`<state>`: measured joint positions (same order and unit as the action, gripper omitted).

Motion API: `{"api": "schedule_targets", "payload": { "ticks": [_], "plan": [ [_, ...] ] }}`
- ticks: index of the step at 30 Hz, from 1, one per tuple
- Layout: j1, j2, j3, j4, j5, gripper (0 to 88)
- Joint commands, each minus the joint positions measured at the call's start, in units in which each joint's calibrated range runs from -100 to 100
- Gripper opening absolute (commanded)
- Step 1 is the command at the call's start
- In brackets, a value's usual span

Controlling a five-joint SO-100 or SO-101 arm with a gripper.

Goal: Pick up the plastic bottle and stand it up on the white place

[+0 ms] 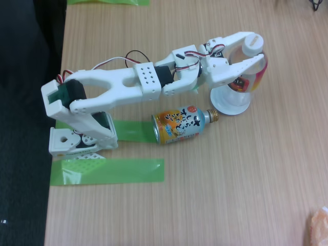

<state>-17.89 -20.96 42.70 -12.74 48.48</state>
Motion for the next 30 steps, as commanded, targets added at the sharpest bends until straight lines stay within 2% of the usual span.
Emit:
{"api": "schedule_targets", "payload": {
  "ticks": [1, 30],
  "plan": [
    [-0.2, -0.2, -2.8, 0.1, -0.1, 16.9],
    [-0.2, -0.6, 0.7, 0.2, 0.0, 16.8]
  ]
}}
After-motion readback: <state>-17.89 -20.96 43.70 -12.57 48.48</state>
